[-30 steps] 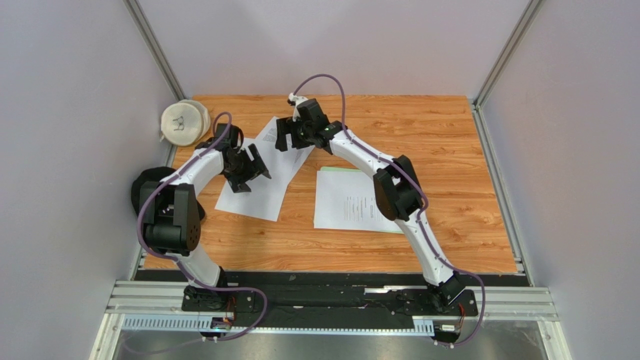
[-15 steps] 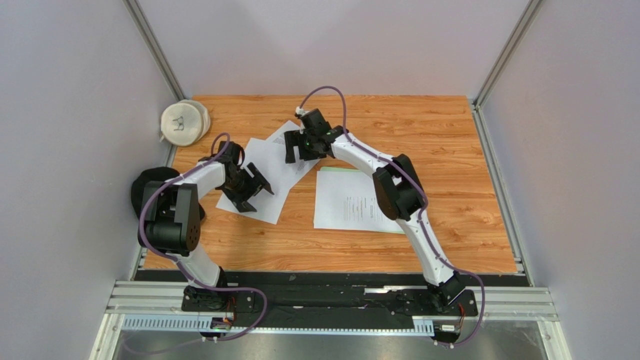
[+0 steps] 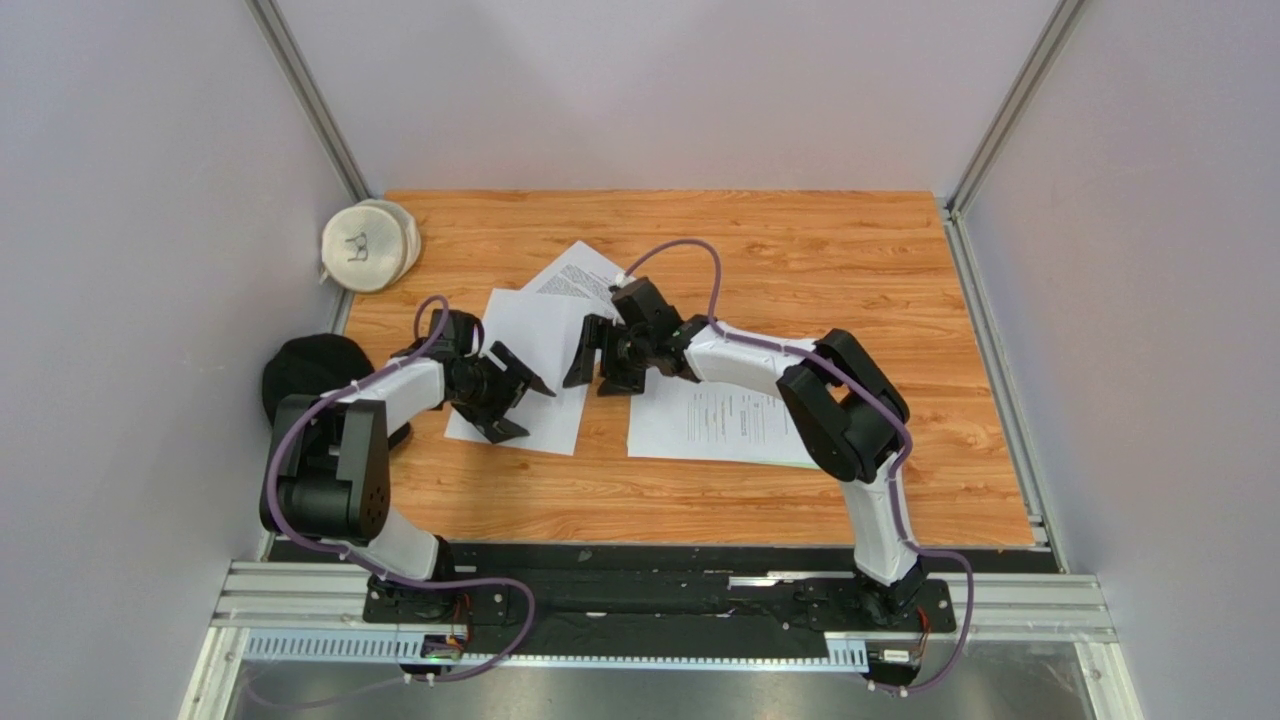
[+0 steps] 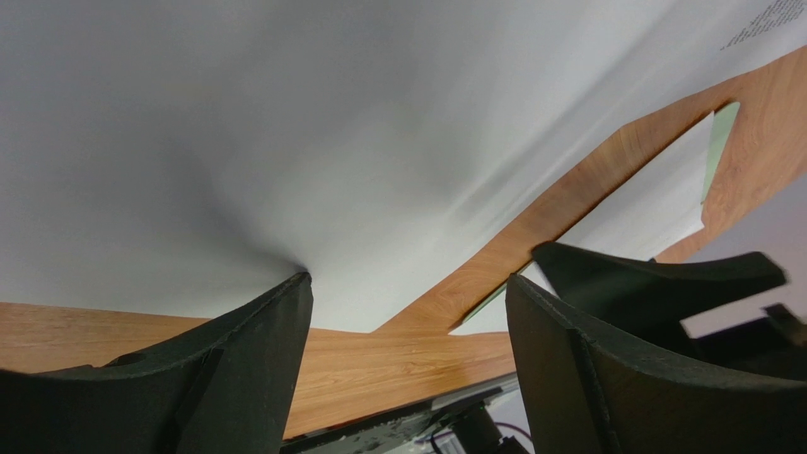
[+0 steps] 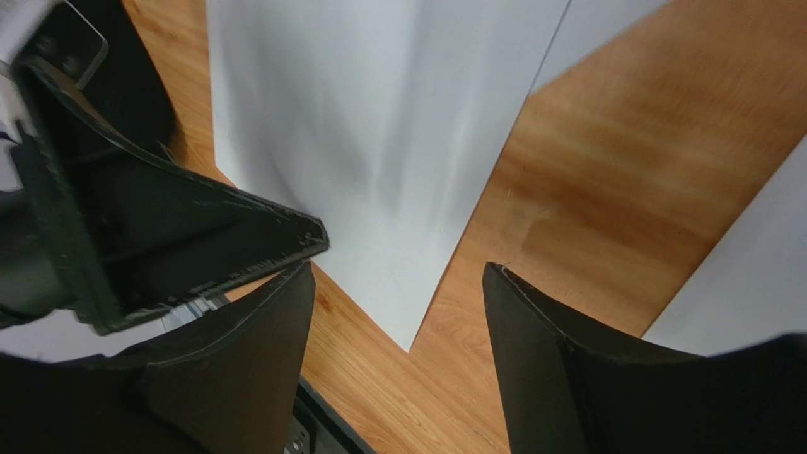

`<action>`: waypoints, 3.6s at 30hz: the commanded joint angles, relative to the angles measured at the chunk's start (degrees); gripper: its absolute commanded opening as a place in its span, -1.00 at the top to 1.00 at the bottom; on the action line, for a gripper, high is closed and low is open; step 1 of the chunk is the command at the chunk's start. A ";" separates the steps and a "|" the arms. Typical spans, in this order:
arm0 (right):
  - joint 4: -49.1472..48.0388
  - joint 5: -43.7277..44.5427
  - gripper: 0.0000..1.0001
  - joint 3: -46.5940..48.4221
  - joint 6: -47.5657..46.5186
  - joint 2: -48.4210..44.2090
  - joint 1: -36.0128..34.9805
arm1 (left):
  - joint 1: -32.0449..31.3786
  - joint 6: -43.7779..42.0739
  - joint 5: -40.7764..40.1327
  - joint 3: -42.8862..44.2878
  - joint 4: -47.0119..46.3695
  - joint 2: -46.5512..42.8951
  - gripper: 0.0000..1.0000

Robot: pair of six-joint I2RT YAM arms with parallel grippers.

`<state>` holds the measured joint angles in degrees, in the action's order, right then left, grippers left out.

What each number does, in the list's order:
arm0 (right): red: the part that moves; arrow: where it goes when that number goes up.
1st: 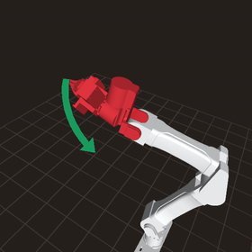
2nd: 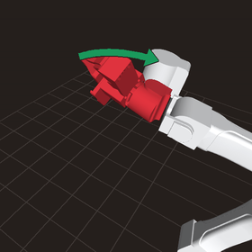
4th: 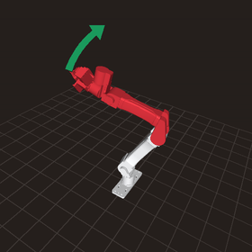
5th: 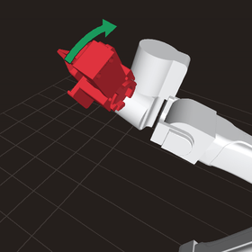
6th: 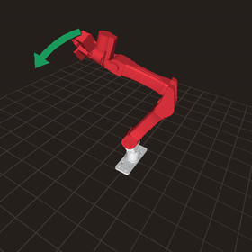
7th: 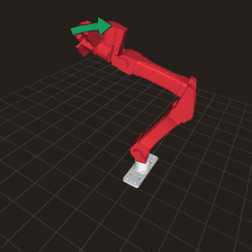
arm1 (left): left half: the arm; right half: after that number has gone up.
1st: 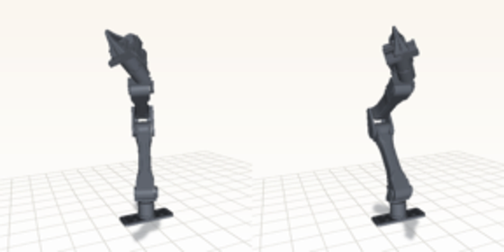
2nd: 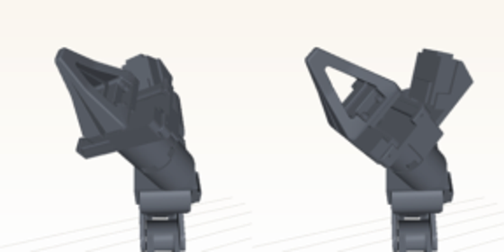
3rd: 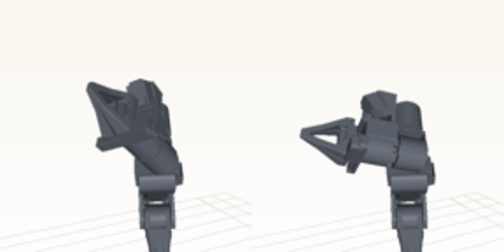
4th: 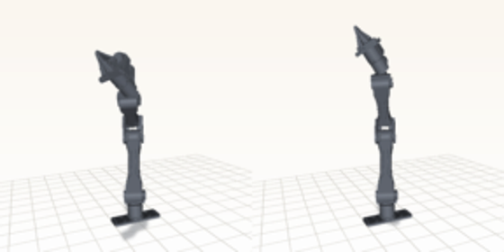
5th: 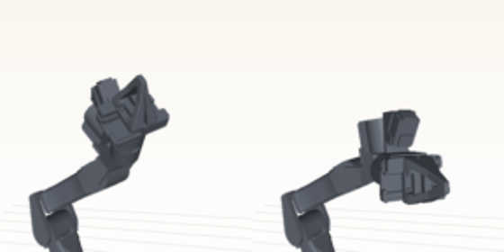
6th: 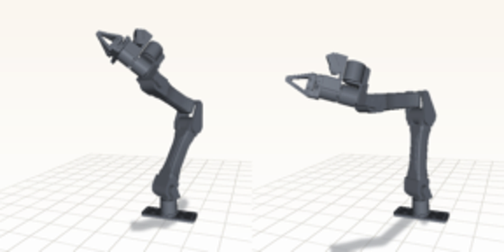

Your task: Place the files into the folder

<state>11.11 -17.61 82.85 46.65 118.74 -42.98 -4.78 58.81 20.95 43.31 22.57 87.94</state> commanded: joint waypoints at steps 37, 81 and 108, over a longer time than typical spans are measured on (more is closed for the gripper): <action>-3.03 11.00 -0.56 -7.61 -5.77 -0.08 -2.72 | -0.15 5.35 3.92 -9.03 -8.86 -1.19 -0.65; 4.63 11.99 -0.62 2.59 -10.53 3.70 -11.07 | 3.81 -0.44 -0.65 10.39 8.63 9.18 -0.77; -34.94 -21.15 -0.95 -7.36 2.22 4.22 0.35 | 3.90 -3.61 0.76 10.22 8.81 8.30 -0.74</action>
<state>-21.39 -36.27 72.12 48.73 122.54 -43.59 -0.99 57.23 23.68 53.41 29.65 97.17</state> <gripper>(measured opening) 0.967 0.870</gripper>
